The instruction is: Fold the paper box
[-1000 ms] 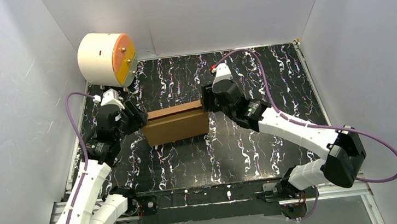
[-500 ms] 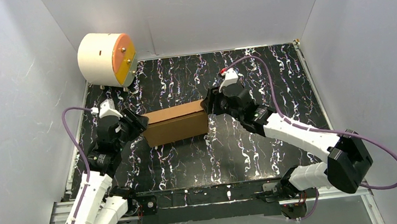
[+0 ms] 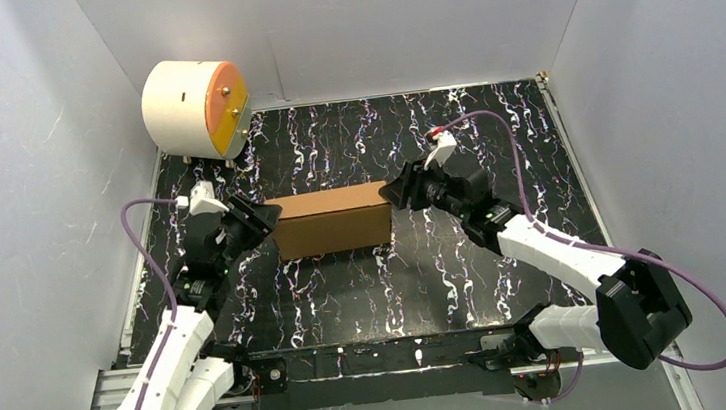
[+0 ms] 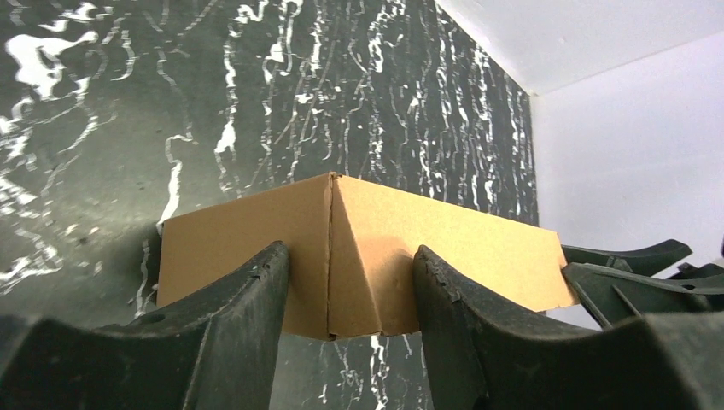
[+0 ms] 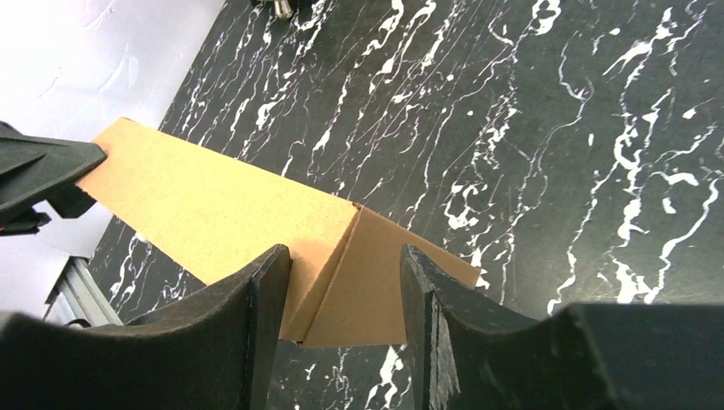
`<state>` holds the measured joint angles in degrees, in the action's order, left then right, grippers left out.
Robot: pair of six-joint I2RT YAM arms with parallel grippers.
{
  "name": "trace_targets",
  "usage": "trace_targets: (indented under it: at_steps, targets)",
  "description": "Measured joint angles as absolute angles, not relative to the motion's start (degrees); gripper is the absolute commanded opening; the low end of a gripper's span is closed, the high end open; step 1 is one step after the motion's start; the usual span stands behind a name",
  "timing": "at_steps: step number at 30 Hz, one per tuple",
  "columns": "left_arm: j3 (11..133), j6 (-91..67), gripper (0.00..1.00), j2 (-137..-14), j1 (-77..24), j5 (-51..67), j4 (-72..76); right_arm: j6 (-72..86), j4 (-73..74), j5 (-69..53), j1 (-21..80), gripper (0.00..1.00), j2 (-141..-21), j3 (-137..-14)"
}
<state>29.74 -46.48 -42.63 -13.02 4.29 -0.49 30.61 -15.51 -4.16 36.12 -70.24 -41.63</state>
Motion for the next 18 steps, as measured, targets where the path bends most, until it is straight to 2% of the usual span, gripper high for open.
trace_targets:
  at_steps: [5,11,18]
  targets:
    - [29.74,-48.07,0.49,-48.84,-12.8,8.71,7.77,28.82,-17.41,-9.08,31.46,0.52,-69.43,-39.83]
    - [27.42,-49.82,0.48,-49.12,-12.43,11.79,12.56,27.86,-21.85,-15.81,27.38,0.44,-69.3,-36.88]
    - [25.08,-52.25,0.45,-49.43,-7.18,20.58,15.88,27.66,-28.51,-21.61,25.12,0.39,-70.11,-33.41]
